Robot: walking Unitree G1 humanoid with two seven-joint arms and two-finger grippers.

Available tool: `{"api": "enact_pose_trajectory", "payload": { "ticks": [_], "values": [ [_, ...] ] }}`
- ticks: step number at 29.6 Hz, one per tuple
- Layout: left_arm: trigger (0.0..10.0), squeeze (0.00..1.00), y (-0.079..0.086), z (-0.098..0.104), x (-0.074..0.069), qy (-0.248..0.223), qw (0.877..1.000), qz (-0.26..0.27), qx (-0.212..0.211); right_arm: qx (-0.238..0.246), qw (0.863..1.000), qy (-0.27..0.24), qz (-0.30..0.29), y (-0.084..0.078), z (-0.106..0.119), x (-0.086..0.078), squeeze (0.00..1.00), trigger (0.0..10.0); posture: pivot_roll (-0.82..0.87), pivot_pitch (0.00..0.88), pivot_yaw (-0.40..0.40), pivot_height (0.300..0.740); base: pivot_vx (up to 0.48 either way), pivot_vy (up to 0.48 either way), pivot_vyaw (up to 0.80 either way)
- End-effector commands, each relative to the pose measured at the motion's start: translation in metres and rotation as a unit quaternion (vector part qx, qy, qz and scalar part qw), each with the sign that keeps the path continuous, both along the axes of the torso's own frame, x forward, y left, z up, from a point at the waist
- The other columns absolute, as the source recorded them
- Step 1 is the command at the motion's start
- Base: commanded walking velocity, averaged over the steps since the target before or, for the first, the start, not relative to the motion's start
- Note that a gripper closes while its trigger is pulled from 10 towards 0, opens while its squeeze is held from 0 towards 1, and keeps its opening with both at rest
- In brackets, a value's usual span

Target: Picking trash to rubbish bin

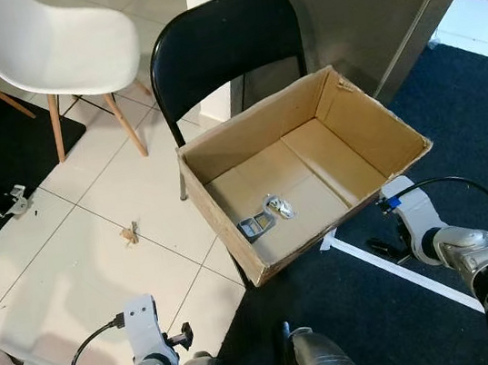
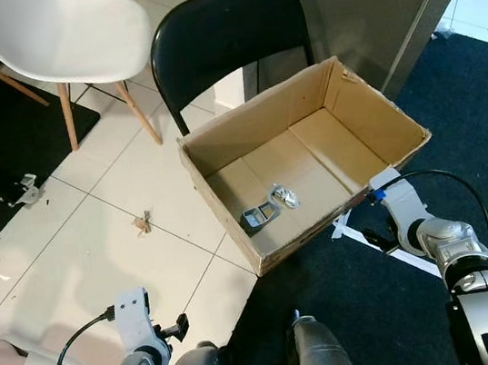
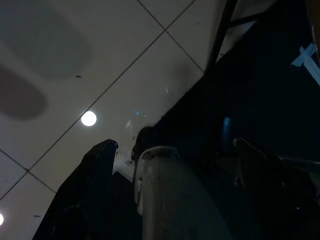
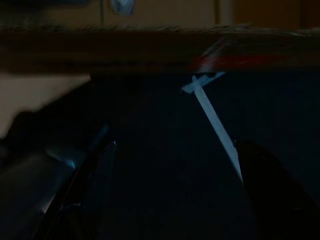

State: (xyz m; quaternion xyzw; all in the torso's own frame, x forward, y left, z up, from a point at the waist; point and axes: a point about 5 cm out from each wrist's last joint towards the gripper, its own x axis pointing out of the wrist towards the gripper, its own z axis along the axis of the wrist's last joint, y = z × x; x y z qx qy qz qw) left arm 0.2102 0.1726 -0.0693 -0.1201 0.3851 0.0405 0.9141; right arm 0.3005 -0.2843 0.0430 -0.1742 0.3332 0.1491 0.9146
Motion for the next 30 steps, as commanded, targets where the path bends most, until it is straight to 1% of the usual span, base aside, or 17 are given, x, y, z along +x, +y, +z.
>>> {"api": "enact_pose_trajectory", "payload": {
  "ticks": [1, 3, 4, 6, 8, 9, 11, 12, 13, 16, 19, 21, 26, 30],
  "values": [
    [10.0, 0.00, -0.002, -0.007, -0.011, 0.027, 1.000, -0.001, -0.002, -0.038, 0.996, 0.074, 0.034, -0.002, -0.023, -0.023, 0.00, 10.0, 0.04, 0.160, 0.000, 0.740, 0.000, 0.000, 0.00],
    [10.0, 0.00, -0.002, -0.007, -0.011, 0.029, 1.000, 0.000, -0.001, -0.068, 0.990, 0.111, 0.061, -0.001, -0.034, -0.033, 0.00, 10.0, 0.04, 0.154, -0.003, 0.740, 0.000, 0.000, 0.00],
    [10.0, 0.00, -0.002, -0.007, -0.011, 0.030, 1.000, 0.001, -0.001, -0.084, 0.986, 0.125, 0.066, -0.001, -0.039, -0.038, 0.00, 10.0, 0.04, 0.154, -0.003, 0.740, 0.000, 0.000, 0.00],
    [10.0, 0.00, -0.002, -0.007, -0.011, 0.032, 0.999, 0.003, -0.001, -0.098, 0.984, 0.137, 0.065, 0.000, -0.046, -0.043, 0.00, 10.0, 0.04, 0.147, -0.006, 0.740, 0.000, 0.000, 0.00],
    [10.0, 0.00, -0.002, -0.008, -0.011, 0.034, 0.999, 0.003, -0.002, -0.078, 0.988, 0.133, 0.020, 0.006, -0.056, -0.050, 0.00, 10.0, 0.04, 0.144, -0.008, 0.740, 0.000, 0.000, 0.00],
    [10.0, 0.00, -0.002, -0.008, -0.011, 0.034, 0.999, 0.003, -0.002, -0.078, 0.988, 0.133, 0.020, 0.006, -0.056, -0.050, 0.00, 10.0, 0.04, 0.144, -0.008, 0.740, 0.000, 0.000, 0.00],
    [10.0, 0.00, -0.002, -0.008, -0.011, 0.039, 0.999, 0.004, 0.000, -0.058, 0.990, 0.126, -0.017, 0.013, -0.063, -0.053, 0.00, 10.0, 0.04, 0.138, -0.009, 0.740, 0.000, 0.000, 0.00],
    [10.0, 0.00, -0.002, -0.008, -0.011, 0.039, 0.999, 0.004, 0.000, -0.058, 0.990, 0.126, -0.017, 0.013, -0.063, -0.053, 0.00, 10.0, 0.04, 0.138, -0.009, 0.740, 0.000, 0.000, 0.00],
    [10.0, 0.00, -0.002, -0.008, -0.011, 0.042, 0.999, 0.003, 0.002, -0.055, 0.990, 0.128, -0.034, 0.018, -0.070, -0.058, 0.00, 10.0, 0.04, 0.134, -0.010, 0.740, 0.000, 0.000, 0.00],
    [10.0, 0.00, -0.002, -0.008, -0.011, 0.044, 0.999, 0.003, 0.003, -0.057, 0.988, 0.136, -0.041, 0.024, -0.078, -0.065, 0.00, 10.0, 0.04, 0.128, -0.010, 0.740, 0.000, 0.000, 0.00],
    [10.0, 0.00, -0.003, -0.008, -0.011, 0.047, 0.999, 0.004, 0.005, -0.048, 0.987, 0.138, -0.062, 0.027, -0.082, -0.069, 0.00, 10.0, 0.04, 0.120, -0.014, 0.740, -0.260, 0.000, 0.00],
    [10.0, 0.00, -0.003, -0.008, -0.011, 0.047, 0.999, 0.006, 0.005, -0.045, 0.987, 0.139, -0.068, 0.028, -0.084, -0.070, 0.00, 10.0, 0.04, 0.120, -0.014, 0.740, -0.276, 0.000, 0.00],
    [10.0, 0.00, -0.004, -0.008, -0.011, 0.051, 0.999, 0.005, 0.006, -0.032, 0.983, 0.148, -0.105, 0.030, -0.092, -0.080, 0.00, 10.0, 0.04, 0.107, -0.023, 0.740, -0.296, 0.000, 0.00],
    [10.0, 0.00, -0.004, -0.009, -0.011, 0.052, 0.999, 0.004, 0.005, -0.026, 0.981, 0.152, -0.118, 0.032, -0.095, -0.084, 0.00, 10.0, 0.04, 0.104, -0.025, 0.740, -0.324, 0.000, 0.00]
  ]
}}
